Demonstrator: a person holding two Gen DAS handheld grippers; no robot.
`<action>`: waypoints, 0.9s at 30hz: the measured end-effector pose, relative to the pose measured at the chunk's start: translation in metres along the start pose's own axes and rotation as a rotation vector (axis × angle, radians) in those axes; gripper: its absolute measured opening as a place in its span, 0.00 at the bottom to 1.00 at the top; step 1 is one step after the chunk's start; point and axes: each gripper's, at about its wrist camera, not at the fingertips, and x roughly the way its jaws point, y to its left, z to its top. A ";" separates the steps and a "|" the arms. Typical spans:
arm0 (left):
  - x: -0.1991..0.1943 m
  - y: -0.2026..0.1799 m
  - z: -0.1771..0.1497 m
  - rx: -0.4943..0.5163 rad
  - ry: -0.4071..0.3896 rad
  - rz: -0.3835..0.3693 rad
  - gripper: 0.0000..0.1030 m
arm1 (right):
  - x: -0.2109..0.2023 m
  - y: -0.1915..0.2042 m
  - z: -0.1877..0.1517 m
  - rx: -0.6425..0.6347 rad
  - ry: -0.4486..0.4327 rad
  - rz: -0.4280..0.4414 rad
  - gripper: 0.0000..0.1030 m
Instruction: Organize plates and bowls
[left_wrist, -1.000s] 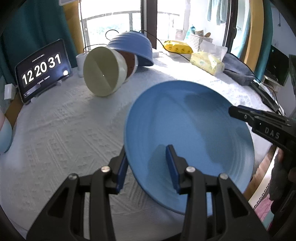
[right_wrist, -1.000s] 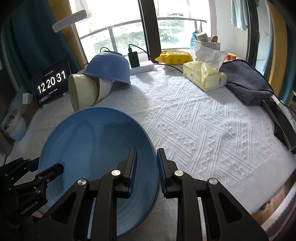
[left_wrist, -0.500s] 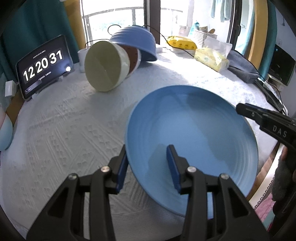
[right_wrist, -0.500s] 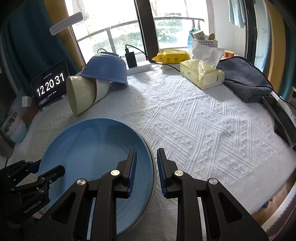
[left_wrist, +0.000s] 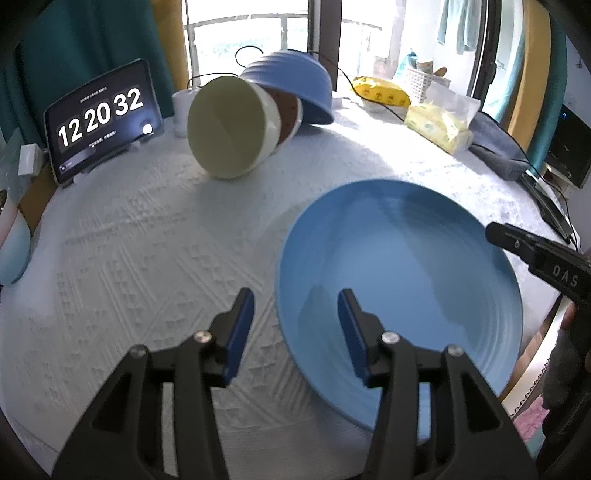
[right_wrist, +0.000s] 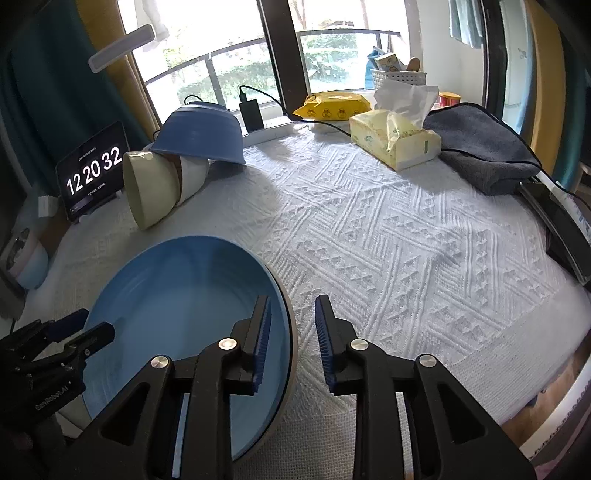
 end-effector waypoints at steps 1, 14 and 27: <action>0.000 0.000 0.000 0.001 -0.001 -0.003 0.47 | 0.000 -0.001 0.000 0.005 0.001 0.001 0.32; 0.012 0.003 -0.005 -0.041 0.068 -0.044 0.61 | 0.011 -0.005 -0.013 0.028 0.066 0.036 0.35; 0.018 0.016 -0.010 -0.159 0.112 -0.192 0.63 | 0.015 0.002 -0.022 0.063 0.080 0.104 0.36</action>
